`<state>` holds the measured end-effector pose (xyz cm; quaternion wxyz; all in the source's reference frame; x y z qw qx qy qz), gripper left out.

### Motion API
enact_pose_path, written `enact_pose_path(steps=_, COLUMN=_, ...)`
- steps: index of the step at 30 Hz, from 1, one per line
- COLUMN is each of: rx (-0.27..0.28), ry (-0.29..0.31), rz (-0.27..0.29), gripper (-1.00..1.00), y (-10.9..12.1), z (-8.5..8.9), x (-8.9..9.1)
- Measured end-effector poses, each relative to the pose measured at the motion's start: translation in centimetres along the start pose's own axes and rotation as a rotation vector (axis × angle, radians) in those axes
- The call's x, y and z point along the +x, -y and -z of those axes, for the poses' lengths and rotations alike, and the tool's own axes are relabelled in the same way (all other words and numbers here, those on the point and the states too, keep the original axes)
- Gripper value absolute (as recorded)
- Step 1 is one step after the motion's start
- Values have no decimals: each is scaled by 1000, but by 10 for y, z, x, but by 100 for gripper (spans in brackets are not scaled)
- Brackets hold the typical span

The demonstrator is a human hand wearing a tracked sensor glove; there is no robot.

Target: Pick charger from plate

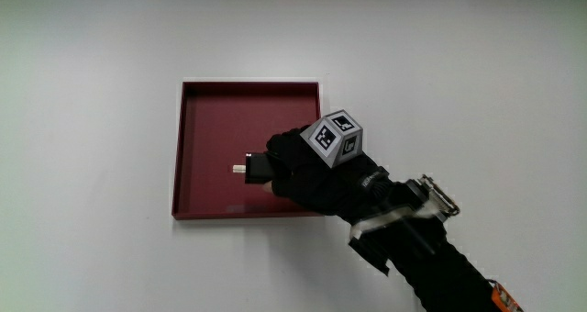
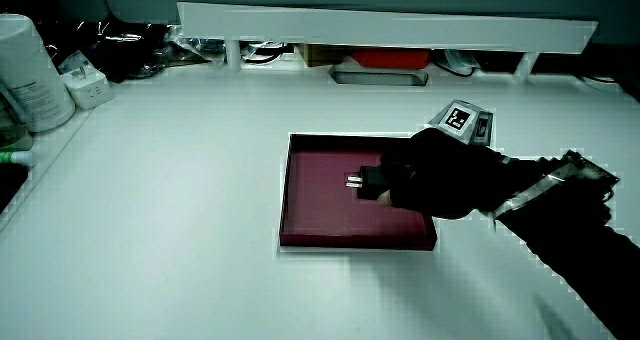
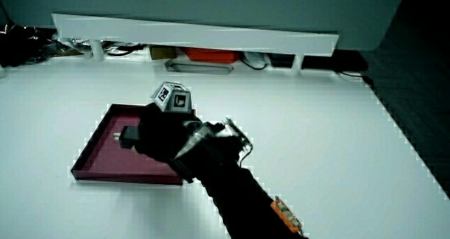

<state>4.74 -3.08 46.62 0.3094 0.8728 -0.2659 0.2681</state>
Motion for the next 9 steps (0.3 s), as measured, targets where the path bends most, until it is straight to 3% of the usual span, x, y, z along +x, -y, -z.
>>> enact_pose_path(steps=4, rx=14, ry=0, rz=-39, gripper=100, y=12, z=-5, x=-9)
enact_pose_path(steps=6, rx=-9, ry=0, rz=-57, gripper=100, y=16, z=-2, x=-8)
enact_pose_path(steps=7, rx=15, ry=13, rz=-60, gripper=100, y=21, z=-6, x=-14)
enact_pose_path(steps=8, rx=17, ry=-14, rz=-96, gripper=100, y=24, z=-5, x=-14)
enact_pose_path(steps=9, rx=18, ry=-25, rz=-88, gripper=100, y=27, z=-5, x=-16)
